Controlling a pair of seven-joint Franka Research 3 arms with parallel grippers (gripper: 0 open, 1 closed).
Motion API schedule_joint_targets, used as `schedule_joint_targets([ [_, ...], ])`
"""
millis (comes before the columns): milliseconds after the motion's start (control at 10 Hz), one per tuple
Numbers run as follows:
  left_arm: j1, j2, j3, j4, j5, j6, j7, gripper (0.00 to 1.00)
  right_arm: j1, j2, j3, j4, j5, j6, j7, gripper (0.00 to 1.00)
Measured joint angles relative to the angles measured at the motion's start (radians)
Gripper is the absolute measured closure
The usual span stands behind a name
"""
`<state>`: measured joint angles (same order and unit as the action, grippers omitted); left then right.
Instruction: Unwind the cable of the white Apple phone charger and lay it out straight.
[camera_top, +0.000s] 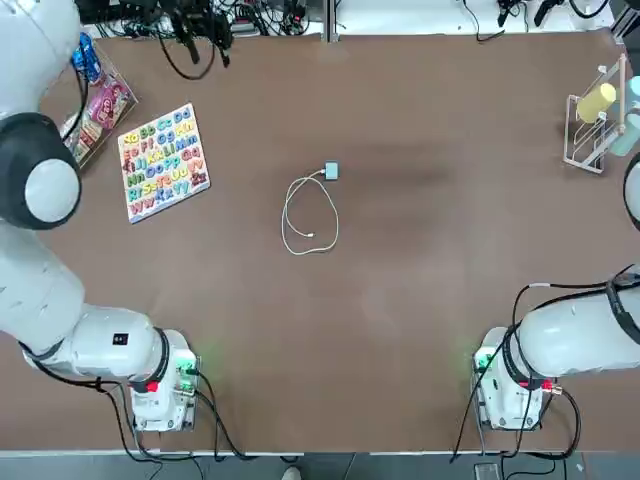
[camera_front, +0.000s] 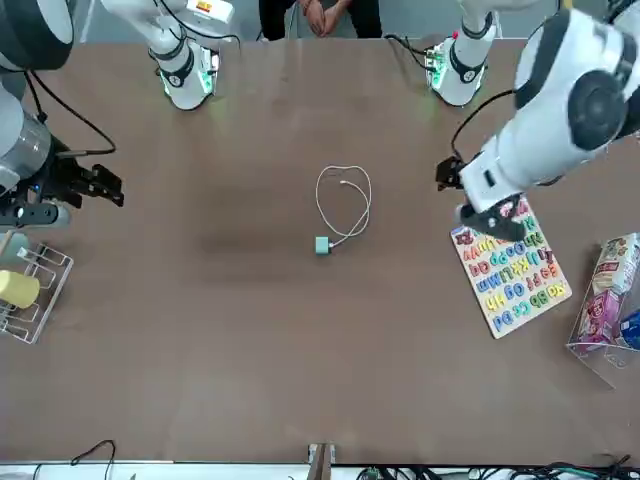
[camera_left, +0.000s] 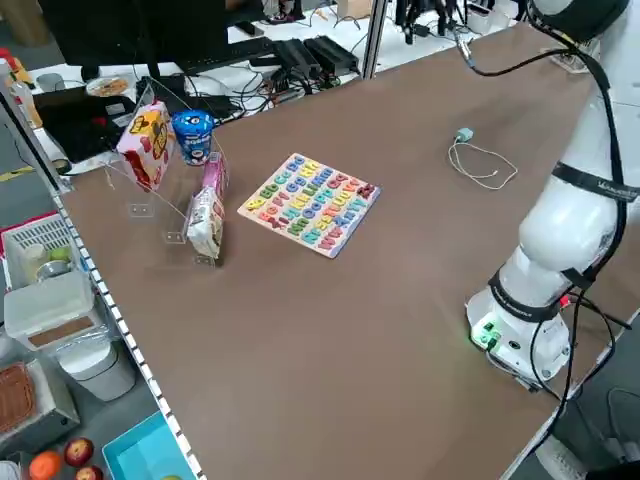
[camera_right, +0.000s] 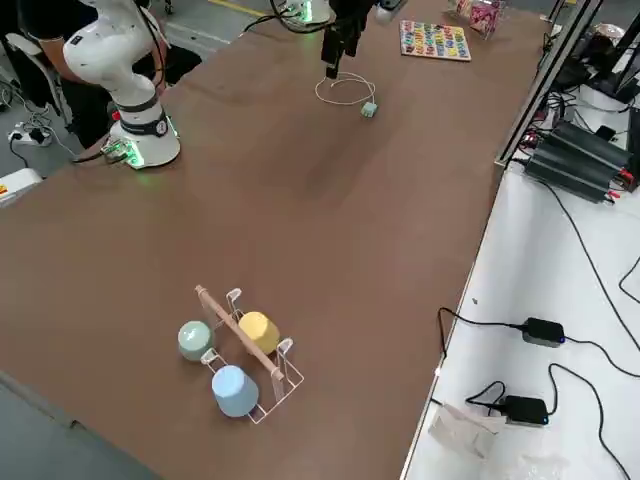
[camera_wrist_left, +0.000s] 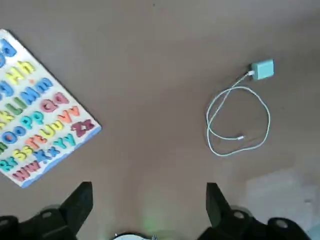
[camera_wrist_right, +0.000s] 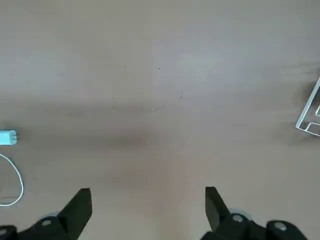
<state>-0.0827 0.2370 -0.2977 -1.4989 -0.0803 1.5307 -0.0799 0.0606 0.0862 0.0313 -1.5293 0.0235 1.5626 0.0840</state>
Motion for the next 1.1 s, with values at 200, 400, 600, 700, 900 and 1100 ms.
schedule_joint_targets([
  [200, -0.044, 0.040, -0.001, -0.025, 0.000, 0.083, 0.006, 0.00, 0.000, 0.000, 0.000, 0.000, 0.000, 0.000, 0.001, 0.00],
  [400, -0.122, 0.098, 0.000, -0.083, 0.026, 0.219, -0.002, 0.00, 0.000, 0.000, -0.001, 0.000, 0.000, 0.000, 0.005, 0.00],
  [600, -0.163, 0.159, 0.000, -0.104, 0.071, 0.311, -0.005, 0.00, 0.000, 0.000, -0.001, -0.001, 0.000, 0.000, 0.007, 0.00],
  [700, -0.171, 0.179, 0.000, -0.105, 0.092, 0.341, -0.004, 0.00, 0.000, 0.000, -0.001, -0.001, 0.001, 0.000, 0.007, 0.00],
  [900, -0.176, 0.218, -0.004, -0.110, 0.099, 0.402, 0.000, 0.00, 0.000, 0.000, -0.001, -0.001, 0.001, 0.002, 0.007, 0.00],
  [1100, -0.203, 0.287, -0.032, -0.140, 0.099, 0.527, -0.001, 0.00, 0.002, 0.000, 0.000, 0.000, 0.001, 0.008, 0.007, 0.00],
])
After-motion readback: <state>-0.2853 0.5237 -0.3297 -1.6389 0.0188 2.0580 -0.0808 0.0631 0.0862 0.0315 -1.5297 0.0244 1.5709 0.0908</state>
